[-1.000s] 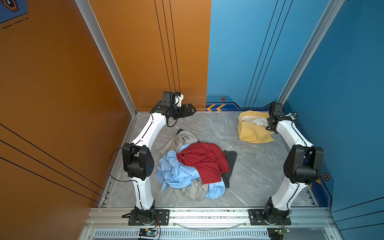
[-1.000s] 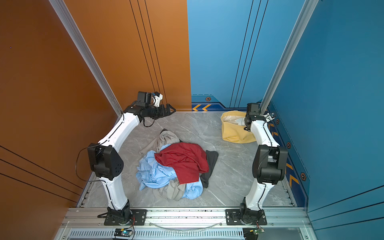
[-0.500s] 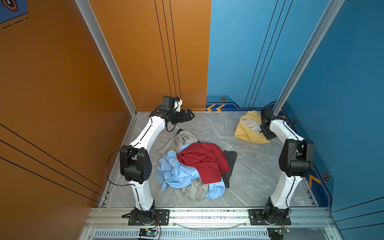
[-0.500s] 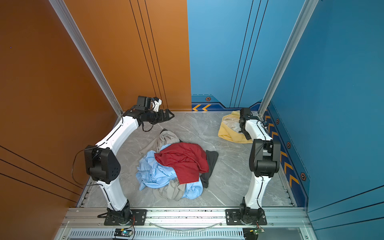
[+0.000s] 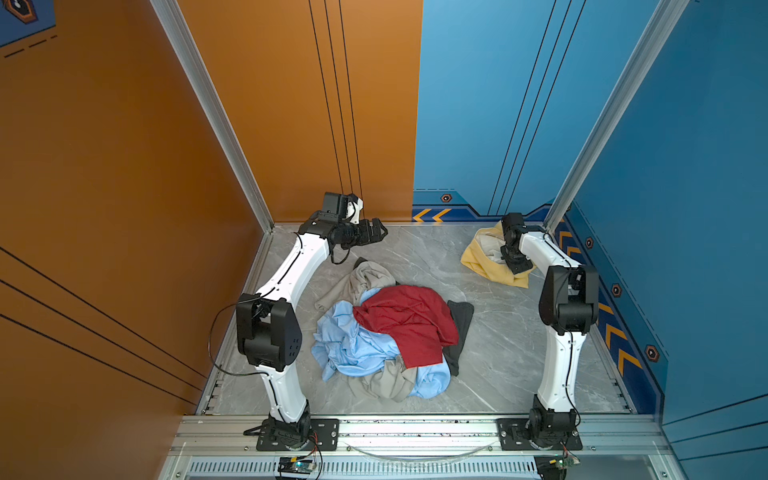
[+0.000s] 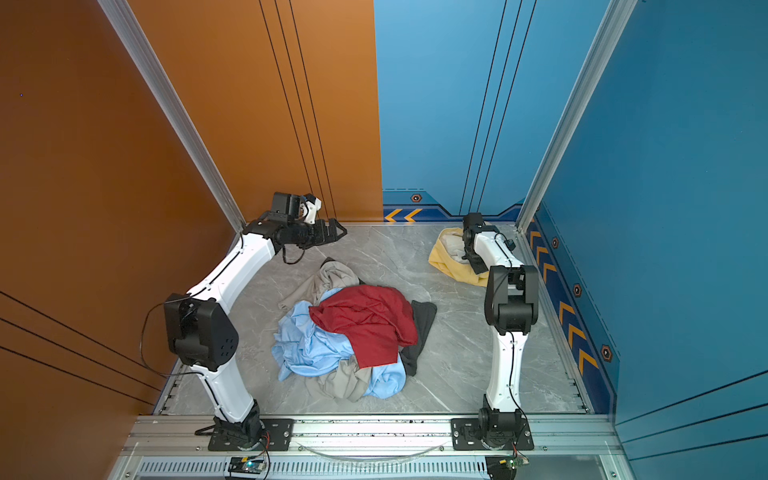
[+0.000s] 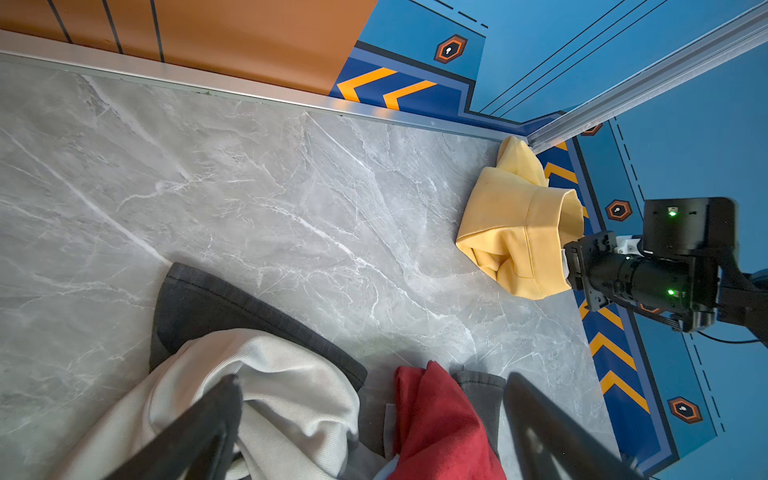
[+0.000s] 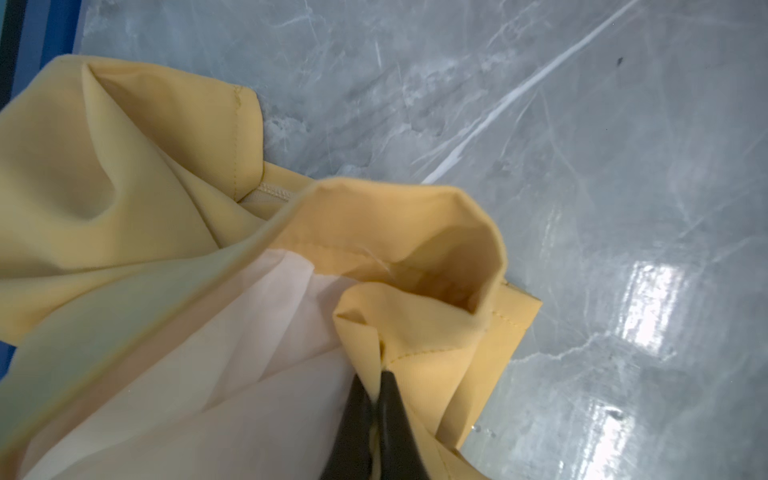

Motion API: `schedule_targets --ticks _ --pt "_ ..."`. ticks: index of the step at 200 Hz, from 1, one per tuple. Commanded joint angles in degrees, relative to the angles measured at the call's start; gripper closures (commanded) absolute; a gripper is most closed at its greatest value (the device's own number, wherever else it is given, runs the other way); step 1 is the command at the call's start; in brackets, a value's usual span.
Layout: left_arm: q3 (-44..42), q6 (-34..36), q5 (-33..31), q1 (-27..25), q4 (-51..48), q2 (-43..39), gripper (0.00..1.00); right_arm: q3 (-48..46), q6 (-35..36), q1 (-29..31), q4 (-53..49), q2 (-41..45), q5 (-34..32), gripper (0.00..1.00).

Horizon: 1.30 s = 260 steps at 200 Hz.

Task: Pick out a specific cloth from the pile

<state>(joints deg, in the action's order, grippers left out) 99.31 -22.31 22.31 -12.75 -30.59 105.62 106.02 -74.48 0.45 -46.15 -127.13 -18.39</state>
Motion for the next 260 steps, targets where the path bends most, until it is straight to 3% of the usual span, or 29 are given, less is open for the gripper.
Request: schedule_targets --ticks 1,85,98,115,148,170,216,260 --pt "0.40 1.04 -0.66 0.40 0.00 -0.39 0.02 2.98 -0.52 0.43 -3.86 -2.44 1.18 0.93" --pt "2.93 0.68 0.87 0.62 -0.06 2.51 0.02 4.37 0.47 -1.62 -4.72 -5.45 0.94 0.80" --pt "3.31 0.68 0.87 0.63 -0.01 2.74 0.02 4.78 1.39 -2.23 -4.64 -4.77 0.70 0.76" --pt "3.69 0.69 1.13 0.73 -0.06 2.99 0.02 5.97 3.91 -2.64 -4.64 -3.34 -0.18 0.62" --pt "3.94 0.60 1.54 0.54 0.00 3.31 0.02 9.80 11.60 -2.13 -4.41 0.47 -2.94 0.34" --pt "4.10 0.77 1.85 0.30 0.00 3.53 0.02 11.12 16.86 -1.43 -2.86 2.96 -2.94 0.22" --pt "4.14 0.96 2.30 -0.05 0.00 3.43 0.02 10.97 32.13 2.40 4.59 9.55 -2.36 0.11" --pt "2.92 1.12 2.54 -0.33 -0.02 2.85 0.02 17.88 44.37 6.44 6.09 5.45 10.43 0.13"
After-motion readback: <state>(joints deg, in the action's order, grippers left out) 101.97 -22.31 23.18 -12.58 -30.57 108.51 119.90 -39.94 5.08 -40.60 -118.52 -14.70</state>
